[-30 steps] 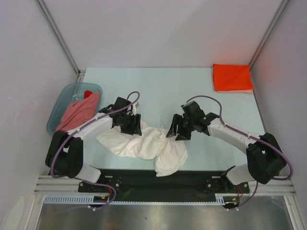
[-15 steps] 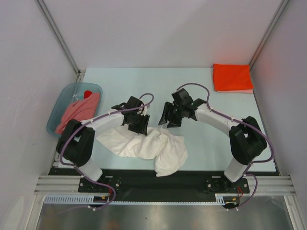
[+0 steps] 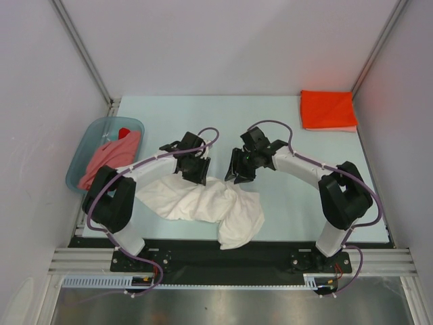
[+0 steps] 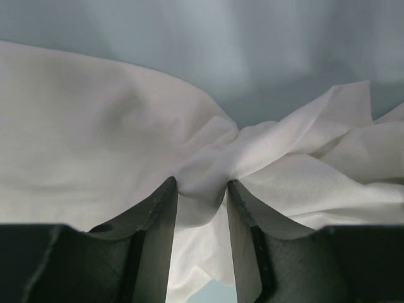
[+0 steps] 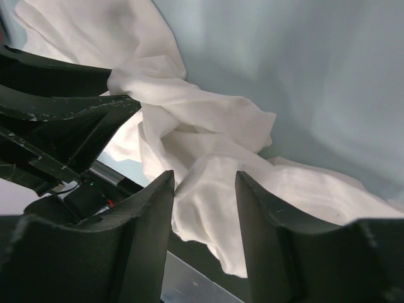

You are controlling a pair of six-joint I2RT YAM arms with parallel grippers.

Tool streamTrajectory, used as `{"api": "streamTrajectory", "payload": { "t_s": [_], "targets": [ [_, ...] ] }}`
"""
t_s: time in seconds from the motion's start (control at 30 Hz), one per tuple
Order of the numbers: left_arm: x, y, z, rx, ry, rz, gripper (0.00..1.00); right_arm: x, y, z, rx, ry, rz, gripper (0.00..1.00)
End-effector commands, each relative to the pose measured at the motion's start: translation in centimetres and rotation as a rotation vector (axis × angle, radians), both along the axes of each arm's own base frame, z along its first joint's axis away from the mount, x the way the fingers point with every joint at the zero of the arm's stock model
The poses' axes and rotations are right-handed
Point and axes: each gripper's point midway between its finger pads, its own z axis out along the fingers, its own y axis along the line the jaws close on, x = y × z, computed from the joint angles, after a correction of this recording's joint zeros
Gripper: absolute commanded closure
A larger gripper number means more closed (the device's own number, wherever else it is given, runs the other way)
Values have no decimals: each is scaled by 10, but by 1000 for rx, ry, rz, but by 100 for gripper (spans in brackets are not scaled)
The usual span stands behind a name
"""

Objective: Fold and stack the t-shirts
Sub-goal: Flatten the tshirt out

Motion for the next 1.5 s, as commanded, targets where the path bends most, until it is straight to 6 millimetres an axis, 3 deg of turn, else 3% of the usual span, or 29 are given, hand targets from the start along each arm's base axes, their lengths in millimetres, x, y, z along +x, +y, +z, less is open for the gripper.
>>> {"api": "streamTrajectory", "payload": {
  "t_s": [0.0,0.17,0.33,0.5,0.63,0.73,0.87,0.97,1.07,1.1,1.13,1.2,1.33,1.47],
  "targets": [
    [9,-5,11,-14,-42,-7,58,3,11,10,33,-21,41,57],
    [10,-5,19,-26,-54,0,55,6,8,12,12,-41,36,65],
    [12,-4,25,-20,-76,-2,54,5,-2,13,-12,-46,15,93],
    [15,-2,27,3,-77,-2,56,-4,-14,14,-15,-47,-6,100],
    [13,3,31,15,-99,-4,58,-13,-21,20,-11,-51,-13,100],
    [13,4,32,15,-100,-13,69,-19,-24,18,-7,-42,-20,100],
    [16,3,31,24,-94,-9,92,-23,-27,24,-2,-52,-28,100],
    [22,8,46,35,-140,19,100,-21,-36,32,-30,-77,-51,100],
    [28,16,77,52,-206,60,100,-21,-54,45,-79,-123,-92,100],
    [29,24,86,78,-230,84,100,-19,-62,58,-87,-172,-116,100],
    [34,23,111,54,-290,97,100,-23,-70,60,-114,-174,-126,100],
    [37,30,139,51,-356,127,99,-22,-84,77,-141,-238,-156,100],
    [47,36,220,-11,-540,173,99,-31,-116,131,-142,-396,-216,100],
    [51,42,284,-57,-677,198,100,-39,-139,188,-94,-553,-283,100]
  ]
}}
